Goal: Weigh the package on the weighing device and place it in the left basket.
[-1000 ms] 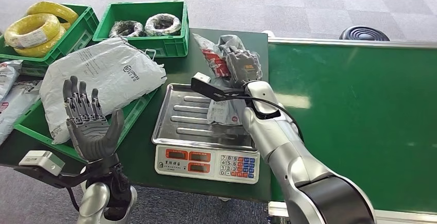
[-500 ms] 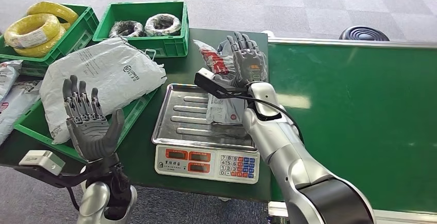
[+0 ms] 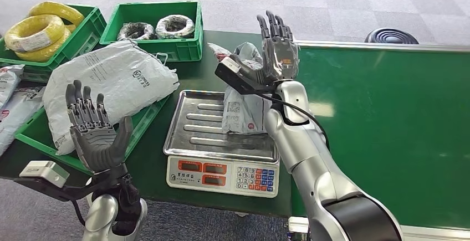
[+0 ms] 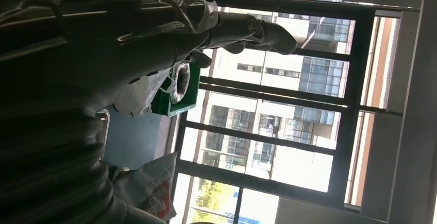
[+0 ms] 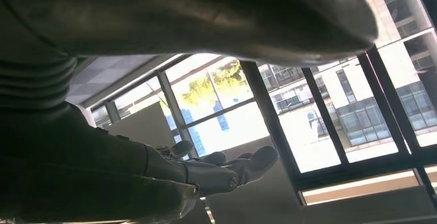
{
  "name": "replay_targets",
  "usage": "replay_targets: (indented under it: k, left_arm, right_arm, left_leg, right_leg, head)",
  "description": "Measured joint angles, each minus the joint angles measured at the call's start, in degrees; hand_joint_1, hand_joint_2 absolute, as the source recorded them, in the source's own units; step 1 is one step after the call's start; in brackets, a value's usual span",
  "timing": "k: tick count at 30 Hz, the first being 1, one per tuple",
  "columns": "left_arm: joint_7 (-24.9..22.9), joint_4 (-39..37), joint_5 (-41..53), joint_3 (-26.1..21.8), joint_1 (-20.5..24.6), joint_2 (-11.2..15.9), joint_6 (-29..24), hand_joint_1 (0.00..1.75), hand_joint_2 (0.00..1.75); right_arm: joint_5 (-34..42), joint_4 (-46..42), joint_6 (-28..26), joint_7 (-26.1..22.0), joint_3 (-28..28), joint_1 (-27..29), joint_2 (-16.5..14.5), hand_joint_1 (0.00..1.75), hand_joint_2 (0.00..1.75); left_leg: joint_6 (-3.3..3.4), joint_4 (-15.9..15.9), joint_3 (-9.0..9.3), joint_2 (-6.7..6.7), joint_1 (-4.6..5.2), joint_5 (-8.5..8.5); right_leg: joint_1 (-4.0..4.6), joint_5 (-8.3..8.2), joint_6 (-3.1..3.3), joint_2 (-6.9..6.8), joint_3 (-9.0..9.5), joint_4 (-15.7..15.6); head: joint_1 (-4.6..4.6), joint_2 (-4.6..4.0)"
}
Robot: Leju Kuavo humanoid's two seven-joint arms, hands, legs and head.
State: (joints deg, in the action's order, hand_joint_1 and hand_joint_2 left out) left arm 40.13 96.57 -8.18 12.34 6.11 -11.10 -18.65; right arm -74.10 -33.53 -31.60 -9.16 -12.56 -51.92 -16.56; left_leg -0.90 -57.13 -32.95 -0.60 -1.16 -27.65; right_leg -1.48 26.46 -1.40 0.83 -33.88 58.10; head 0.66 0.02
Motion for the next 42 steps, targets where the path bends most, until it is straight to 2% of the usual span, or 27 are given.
replay_targets:
  k: [3,6,8,10,12,14,16,18,21,24,27,31,36,42]
  left_arm:
    - [0.0,0.59,2.97,-0.08,0.05,0.02,-2.31,0.0,1.75]
    - [-0.67,1.8,11.18,-0.32,1.85,0.34,-7.52,0.0,1.75]
    - [-3.73,1.49,19.96,-0.48,5.5,0.78,-9.72,0.0,1.75]
    - [-10.29,-1.11,33.1,-0.03,11.7,1.07,-9.8,0.0,1.75]
    - [-18.22,-6.68,47.4,1.43,19.74,1.09,-8.42,0.0,1.75]
    - [-24.02,-13.83,57.37,3.6,27.61,0.71,-7.33,0.0,1.75]
    - [-26.49,-20.77,62.17,5.81,33.63,0.0,-7.54,0.0,1.75]
    - [-28.02,-26.44,65.37,7.58,37.82,-0.66,-7.31,0.0,1.75]
    - [-32.67,-36.04,74.81,10.87,43.92,-2.06,-4.19,0.0,1.75]
    - [-35.45,-48.2,83.9,15.85,49.1,-4.71,0.38,0.0,1.75]
    - [-36.93,-58.16,87.49,21.24,51.64,-6.82,4.6,0.0,1.75]
    - [-38.43,-66.54,90.33,26.97,52.98,-7.88,7.56,0.0,1.75]
    - [-38.93,-72.76,94.64,32.35,53.44,-8.1,11.85,0.0,1.75]
    - [-35.75,-76.91,95.22,34.76,53.57,-6.81,16.86,0.0,1.75]
  right_arm:
    - [6.37,-7.43,-5.63,-3.36,0.9,3.33,0.15,0.0,0.0]
    - [16.5,-21.38,-7.97,-8.0,2.23,10.13,0.32,0.0,0.0]
    - [22.03,-30.2,-8.12,-12.1,3.02,15.68,0.16,0.0,0.0]
    - [25.84,-37.11,-8.12,-16.39,3.72,20.99,-0.38,0.0,0.0]
    - [28.3,-42.22,-8.11,-19.48,4.17,25.43,-0.91,0.0,0.0]
    - [29.57,-45.45,-8.09,-21.0,4.27,28.65,-1.16,0.0,0.0]
    - [30.02,-47.69,-8.08,-21.6,4.26,30.94,-1.35,0.0,0.0]
    - [29.97,-49.27,-8.07,-21.64,4.21,32.38,-1.45,0.0,0.0]
    - [29.59,-50.62,-8.07,-20.51,3.45,33.29,-1.42,0.0,0.0]
    - [29.27,-51.44,-8.07,-19.36,1.98,33.92,-1.28,0.0,0.0]
    - [29.24,-51.78,-8.07,-19.72,0.73,35.67,-0.87,0.0,0.0]
    - [29.58,-51.8,-8.07,-21.04,-0.27,37.92,-0.32,0.0,0.0]
    - [29.53,-52.07,-8.07,-21.02,-1.86,39.13,0.18,0.0,0.0]
    - [29.93,-53.34,-8.07,-21.0,-3.88,40.28,0.89,0.0,0.0]
  left_leg:
    - [0.0,0.0,0.0,-0.02,0.0,0.0]
    - [0.0,0.0,-0.02,-0.08,0.0,-0.01]
    - [0.0,0.0,-0.03,-0.15,0.0,-0.02]
    - [0.0,-0.01,-0.02,-0.22,0.0,-0.01]
    - [0.01,-0.01,0.02,-0.25,0.01,0.03]
    - [0.03,-0.01,0.04,-0.2,0.01,0.1]
    - [0.04,-0.01,0.04,-0.02,0.02,0.15]
    - [0.03,-0.03,0.06,0.13,0.03,0.15]
    - [0.03,-0.05,0.03,0.01,0.02,0.15]
    - [0.03,-0.04,0.01,0.04,0.03,0.15]
    - [0.03,-0.03,0.0,0.23,0.03,0.13]
    - [0.03,-0.01,-0.02,0.21,0.02,0.13]
    - [0.02,0.01,-0.01,0.22,0.01,0.14]
    - [0.02,0.01,-0.01,0.19,0.01,0.14]
  right_leg:
    - [0.0,0.01,0.0,-0.02,0.0,0.0]
    - [0.0,0.04,-0.01,-0.08,0.0,-0.01]
    - [0.0,0.05,-0.02,-0.14,0.0,-0.03]
    - [0.0,0.04,-0.01,-0.19,0.03,-0.05]
    - [0.0,0.0,-0.01,-0.24,0.08,-0.05]
    - [-0.01,-0.1,-0.01,-0.23,0.11,-0.05]
    - [-0.02,-0.21,-0.01,-0.09,0.1,-0.04]
    - [-0.03,-0.25,-0.02,0.07,0.02,-0.04]
    - [-0.03,-0.24,-0.02,0.04,-0.03,-0.04]
    - [-0.03,-0.23,-0.02,0.04,0.0,-0.04]
    - [-0.04,-0.23,-0.02,0.17,-0.04,-0.04]
    - [-0.03,-0.23,-0.02,0.18,-0.07,-0.04]
    - [-0.01,-0.23,-0.02,0.18,-0.06,-0.03]
    - [-0.01,-0.23,-0.02,0.18,-0.04,-0.02]
  head:
    - [0.0,0.0]
    - [-0.01,0.0]
    - [0.0,0.0]
    - [0.0,0.0]
    - [0.0,0.0]
    - [-0.01,0.0]
    - [-0.01,0.0]
    - [0.01,0.0]
    - [0.01,0.0]
    - [0.0,0.0]
    - [0.01,0.0]
    - [0.02,0.0]
    - [0.01,0.0]
    - [0.01,0.0]
